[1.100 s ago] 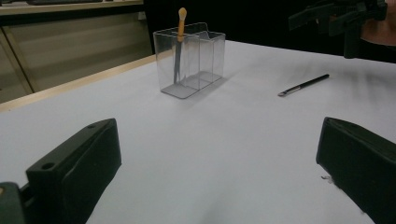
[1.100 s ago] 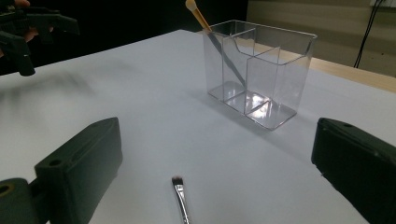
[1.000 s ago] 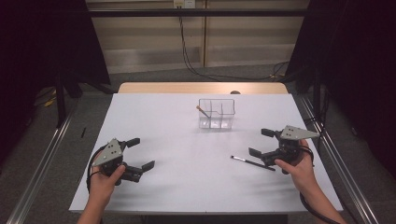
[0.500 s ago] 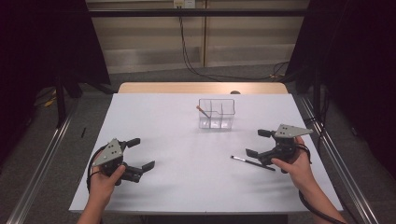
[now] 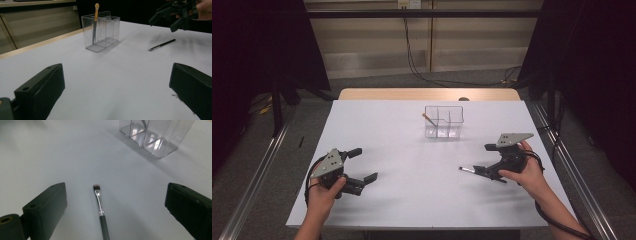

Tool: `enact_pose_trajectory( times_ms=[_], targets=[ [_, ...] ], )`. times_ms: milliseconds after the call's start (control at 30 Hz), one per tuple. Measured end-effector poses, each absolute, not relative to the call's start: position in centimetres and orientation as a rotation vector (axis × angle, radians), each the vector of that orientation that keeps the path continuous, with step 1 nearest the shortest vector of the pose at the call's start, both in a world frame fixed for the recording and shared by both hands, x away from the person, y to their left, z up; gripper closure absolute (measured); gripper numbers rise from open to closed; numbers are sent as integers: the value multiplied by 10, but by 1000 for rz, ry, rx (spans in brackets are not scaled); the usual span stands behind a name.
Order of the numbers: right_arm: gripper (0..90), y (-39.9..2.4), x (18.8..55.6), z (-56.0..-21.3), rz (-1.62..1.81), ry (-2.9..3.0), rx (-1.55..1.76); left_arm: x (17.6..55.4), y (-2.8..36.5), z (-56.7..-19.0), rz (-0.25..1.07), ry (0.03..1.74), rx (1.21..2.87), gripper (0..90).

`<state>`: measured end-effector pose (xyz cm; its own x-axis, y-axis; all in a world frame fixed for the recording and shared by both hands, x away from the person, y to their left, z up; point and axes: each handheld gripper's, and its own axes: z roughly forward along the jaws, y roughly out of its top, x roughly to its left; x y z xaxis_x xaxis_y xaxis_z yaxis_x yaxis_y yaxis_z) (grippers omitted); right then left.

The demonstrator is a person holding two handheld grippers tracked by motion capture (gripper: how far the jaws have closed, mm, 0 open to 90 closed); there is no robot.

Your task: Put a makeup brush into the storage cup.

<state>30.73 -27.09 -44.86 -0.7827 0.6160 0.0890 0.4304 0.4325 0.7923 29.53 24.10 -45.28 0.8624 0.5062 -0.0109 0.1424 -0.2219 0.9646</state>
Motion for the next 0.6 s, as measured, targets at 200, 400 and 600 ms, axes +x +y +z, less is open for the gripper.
enact_pose_trajectory(
  times_ms=[200,400,600],
  targets=[
    [59,-269,313,-448,1112,2579,918,295,240,-453,356,493,1785,1],
    [79,-264,319,-448,967,2679,911,296,240,-454,356,491,1790,1],
    [108,-255,322,-447,817,2780,894,296,240,-454,354,493,1788,1]
  ],
)
